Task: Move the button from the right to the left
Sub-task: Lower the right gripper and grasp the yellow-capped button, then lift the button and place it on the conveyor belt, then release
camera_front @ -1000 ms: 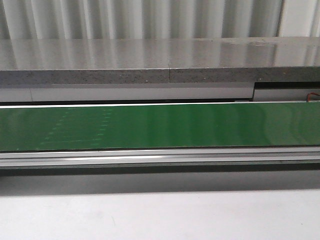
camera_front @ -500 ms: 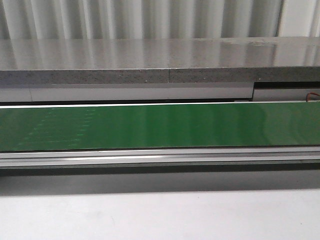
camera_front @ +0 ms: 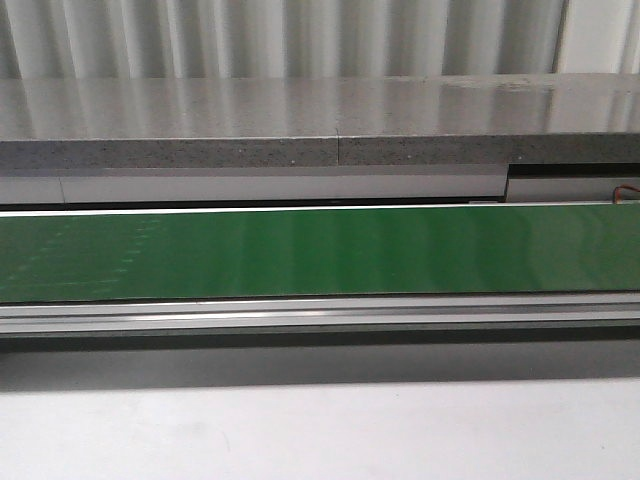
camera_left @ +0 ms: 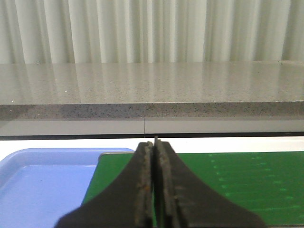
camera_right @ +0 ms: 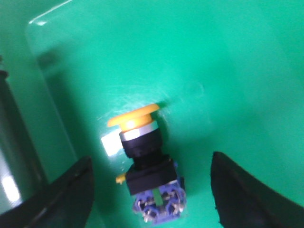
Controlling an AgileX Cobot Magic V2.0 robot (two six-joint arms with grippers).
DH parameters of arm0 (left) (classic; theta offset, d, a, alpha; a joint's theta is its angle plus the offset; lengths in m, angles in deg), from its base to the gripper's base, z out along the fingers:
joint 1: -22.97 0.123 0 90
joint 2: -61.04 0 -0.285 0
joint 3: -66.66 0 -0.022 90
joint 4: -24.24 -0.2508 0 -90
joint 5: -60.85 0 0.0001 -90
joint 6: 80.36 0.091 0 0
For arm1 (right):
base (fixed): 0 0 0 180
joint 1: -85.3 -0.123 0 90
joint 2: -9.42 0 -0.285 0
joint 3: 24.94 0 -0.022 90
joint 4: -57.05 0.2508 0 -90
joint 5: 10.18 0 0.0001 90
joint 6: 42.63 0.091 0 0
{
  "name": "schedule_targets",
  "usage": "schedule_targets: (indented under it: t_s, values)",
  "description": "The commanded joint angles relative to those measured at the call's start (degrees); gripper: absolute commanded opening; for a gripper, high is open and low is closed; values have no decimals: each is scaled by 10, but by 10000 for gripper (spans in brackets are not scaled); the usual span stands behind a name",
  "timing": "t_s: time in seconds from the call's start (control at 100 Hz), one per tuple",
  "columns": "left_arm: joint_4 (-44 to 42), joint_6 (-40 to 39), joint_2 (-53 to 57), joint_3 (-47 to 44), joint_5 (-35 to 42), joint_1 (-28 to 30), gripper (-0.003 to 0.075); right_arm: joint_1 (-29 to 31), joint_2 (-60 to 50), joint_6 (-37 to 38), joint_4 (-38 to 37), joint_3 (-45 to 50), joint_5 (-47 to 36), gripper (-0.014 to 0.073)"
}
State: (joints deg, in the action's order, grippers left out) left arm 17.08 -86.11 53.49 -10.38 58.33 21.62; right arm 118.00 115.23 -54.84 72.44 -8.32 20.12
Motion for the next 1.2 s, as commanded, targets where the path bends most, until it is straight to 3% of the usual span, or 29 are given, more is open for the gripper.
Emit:
schedule_targets:
  t_s: [0.0, 0.47, 0.71, 1.0, 1.19]
  values:
    - [4, -7, 18, -15, 47, -6, -20, 3, -10, -10, 9, -18, -34, 520]
    - [4, -7, 18, -15, 47, -6, -20, 3, 67, -16, 10, -18, -66, 514]
    - [4, -7, 18, -15, 47, -6, -20, 3, 68, -16, 36, -18, -59, 265]
    - [4, -7, 18, -15, 47, -6, -20, -4, -24, -16, 47, -18, -21, 269]
    - [4, -7, 18, -15, 47, -6, -20, -47, -121, -16, 50, -18, 33, 269]
